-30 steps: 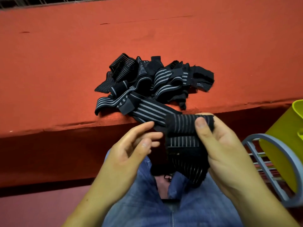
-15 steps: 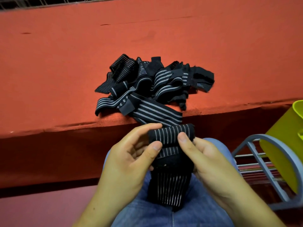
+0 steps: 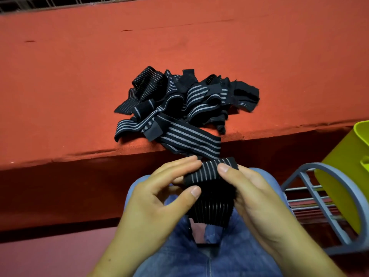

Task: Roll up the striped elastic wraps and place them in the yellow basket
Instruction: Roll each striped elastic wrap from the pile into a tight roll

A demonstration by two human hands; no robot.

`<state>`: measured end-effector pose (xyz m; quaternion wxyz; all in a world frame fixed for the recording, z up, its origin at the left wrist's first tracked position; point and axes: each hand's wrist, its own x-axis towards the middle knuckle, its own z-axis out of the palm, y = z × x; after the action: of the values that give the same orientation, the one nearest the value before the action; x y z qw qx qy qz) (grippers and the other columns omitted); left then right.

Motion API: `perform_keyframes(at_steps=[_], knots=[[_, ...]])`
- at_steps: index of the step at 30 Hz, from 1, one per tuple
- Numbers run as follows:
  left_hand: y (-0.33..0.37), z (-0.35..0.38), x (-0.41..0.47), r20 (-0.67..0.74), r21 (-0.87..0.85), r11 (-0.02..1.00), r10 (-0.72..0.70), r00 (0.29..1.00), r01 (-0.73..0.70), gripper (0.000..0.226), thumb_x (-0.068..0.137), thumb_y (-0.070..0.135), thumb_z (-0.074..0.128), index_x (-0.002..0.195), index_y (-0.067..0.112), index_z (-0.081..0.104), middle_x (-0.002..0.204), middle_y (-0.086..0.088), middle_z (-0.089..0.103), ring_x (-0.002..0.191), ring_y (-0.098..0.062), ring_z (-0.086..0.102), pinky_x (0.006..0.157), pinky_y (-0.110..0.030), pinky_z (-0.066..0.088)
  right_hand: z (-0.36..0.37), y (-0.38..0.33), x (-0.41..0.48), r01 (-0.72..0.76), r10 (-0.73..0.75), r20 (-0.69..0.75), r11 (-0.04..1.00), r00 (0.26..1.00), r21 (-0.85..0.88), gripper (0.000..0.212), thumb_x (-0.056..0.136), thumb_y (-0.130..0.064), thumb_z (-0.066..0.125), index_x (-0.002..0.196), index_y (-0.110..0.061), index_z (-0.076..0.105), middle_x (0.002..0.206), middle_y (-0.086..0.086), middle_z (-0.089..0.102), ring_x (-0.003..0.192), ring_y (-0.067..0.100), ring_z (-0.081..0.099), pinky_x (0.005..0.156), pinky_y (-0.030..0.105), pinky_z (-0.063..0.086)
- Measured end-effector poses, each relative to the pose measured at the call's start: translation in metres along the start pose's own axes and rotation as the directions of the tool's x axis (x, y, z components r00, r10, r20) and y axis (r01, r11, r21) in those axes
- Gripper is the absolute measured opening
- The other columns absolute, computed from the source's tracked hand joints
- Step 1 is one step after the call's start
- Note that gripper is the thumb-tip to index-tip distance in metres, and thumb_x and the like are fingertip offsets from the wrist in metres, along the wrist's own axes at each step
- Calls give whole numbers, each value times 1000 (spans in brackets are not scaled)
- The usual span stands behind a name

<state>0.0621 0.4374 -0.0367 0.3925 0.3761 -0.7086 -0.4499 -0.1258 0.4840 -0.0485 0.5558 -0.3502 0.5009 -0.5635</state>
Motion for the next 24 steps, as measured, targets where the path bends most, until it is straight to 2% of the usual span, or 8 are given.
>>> perform_keyframes(at_steps=[3,6,8,11,14,18,21,24], knots=[[3,2,-2,23,-104,990,-98,995,99,44,89,28,70,132,31,67,123,15,74,114,-5,70,93,-16,53,-2,1,0,8,-8,1,1000,1000,-15,37,89,-36,62,113,-13,78,111,16,78,112,34,73,105,53,53],[5,4,1,-20,-133,981,-143,989,139,34,93,34,71,126,29,69,107,16,78,98,0,73,85,-9,51,-4,2,1,4,-4,3,998,1000,-55,33,89,-35,62,111,-15,77,110,17,78,111,37,72,104,59,52],[2,5,1,-29,-158,977,-146,989,140,37,85,30,67,122,27,71,105,12,79,99,-3,74,86,-13,54,-4,3,1,1,0,13,997,1000,-75,32,90,-35,62,112,-16,76,111,18,77,112,39,71,105,61,50],[1,5,0,-48,-174,977,-132,990,122,37,80,23,71,117,23,74,102,8,80,98,-8,76,85,-16,56,-4,5,1,23,-20,24,993,999,-112,32,93,-39,61,112,-19,76,113,15,77,114,34,71,106,57,51],[0,3,-1,-78,-170,980,-118,990,103,34,78,23,74,111,29,79,100,5,81,94,-11,77,81,-16,57,0,4,2,79,-71,48,974,996,-212,40,94,-57,59,110,-23,75,110,9,78,111,28,72,102,52,54],[-2,3,0,-51,-199,971,-146,988,133,36,78,23,74,113,26,79,103,3,80,98,-15,76,84,-18,57,1,6,4,168,-162,45,956,986,-242,38,88,-61,59,104,-30,74,102,5,79,99,19,75,84,36,60],[-2,5,1,7,-196,973,-120,993,119,33,82,19,70,114,15,76,106,4,80,102,-13,76,86,-22,58,0,6,4,181,-181,22,959,983,-217,28,93,-50,60,103,-28,74,102,7,79,97,22,77,83,39,62],[-1,5,1,-36,-167,983,-85,996,78,30,82,20,71,110,14,77,103,4,80,99,-13,76,84,-21,59,1,4,3,138,-135,30,971,990,-197,33,95,-49,60,108,-23,75,107,7,79,104,23,76,94,47,59]])
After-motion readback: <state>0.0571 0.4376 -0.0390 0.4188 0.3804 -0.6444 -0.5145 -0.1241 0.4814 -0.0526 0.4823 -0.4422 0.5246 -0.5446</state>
